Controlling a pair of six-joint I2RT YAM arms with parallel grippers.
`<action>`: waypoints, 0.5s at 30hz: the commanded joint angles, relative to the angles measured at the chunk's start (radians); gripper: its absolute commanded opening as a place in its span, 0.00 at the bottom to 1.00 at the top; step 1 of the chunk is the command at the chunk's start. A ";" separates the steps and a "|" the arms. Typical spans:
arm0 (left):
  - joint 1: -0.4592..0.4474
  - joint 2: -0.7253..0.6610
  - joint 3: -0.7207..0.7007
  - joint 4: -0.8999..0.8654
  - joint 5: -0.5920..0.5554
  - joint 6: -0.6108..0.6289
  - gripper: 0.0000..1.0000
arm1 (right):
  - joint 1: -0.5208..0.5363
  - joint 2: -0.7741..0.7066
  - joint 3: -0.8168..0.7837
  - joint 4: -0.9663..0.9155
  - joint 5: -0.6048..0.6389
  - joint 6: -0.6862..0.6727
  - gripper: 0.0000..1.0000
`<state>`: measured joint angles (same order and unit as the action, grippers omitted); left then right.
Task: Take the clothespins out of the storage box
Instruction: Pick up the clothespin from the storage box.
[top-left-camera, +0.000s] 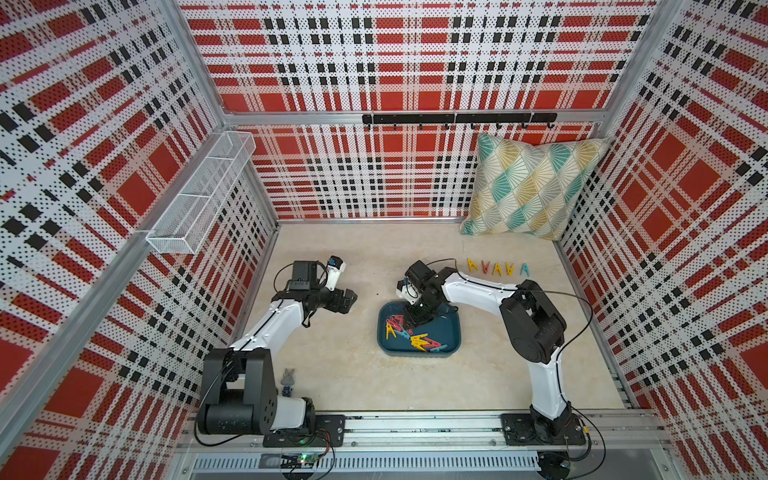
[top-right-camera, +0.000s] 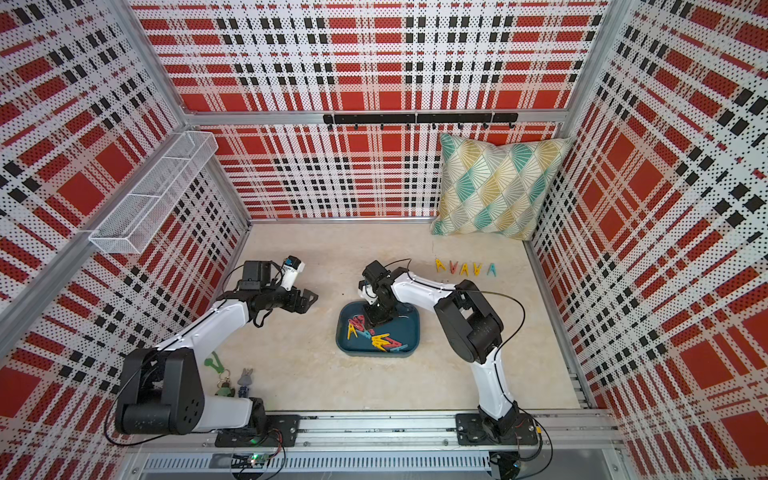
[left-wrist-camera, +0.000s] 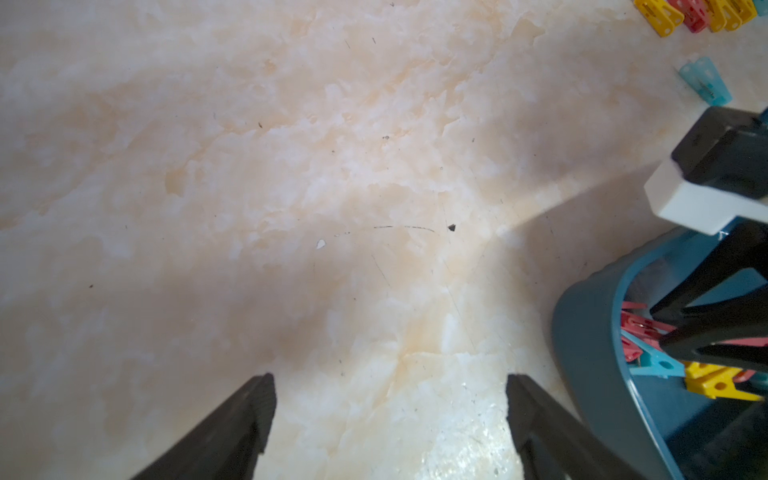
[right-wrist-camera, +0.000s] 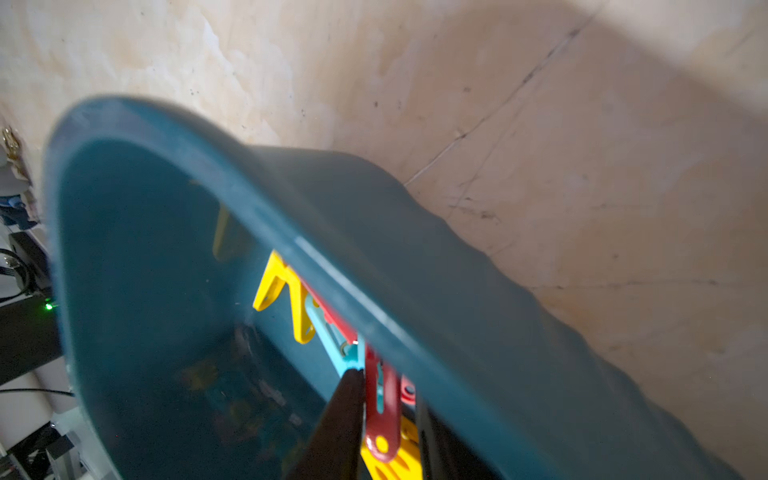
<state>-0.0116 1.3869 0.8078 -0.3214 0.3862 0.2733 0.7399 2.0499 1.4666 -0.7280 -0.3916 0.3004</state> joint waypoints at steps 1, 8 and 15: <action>0.011 -0.017 -0.006 0.013 0.014 0.002 0.92 | 0.006 0.007 -0.011 0.013 -0.003 0.006 0.23; 0.013 -0.017 -0.007 0.012 0.016 0.003 0.92 | 0.007 -0.027 -0.021 0.010 0.003 0.013 0.16; 0.013 -0.017 -0.006 0.013 0.017 0.003 0.92 | 0.007 -0.078 -0.036 0.009 0.001 0.022 0.12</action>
<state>-0.0116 1.3869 0.8078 -0.3214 0.3866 0.2733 0.7395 2.0235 1.4395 -0.7200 -0.3889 0.3134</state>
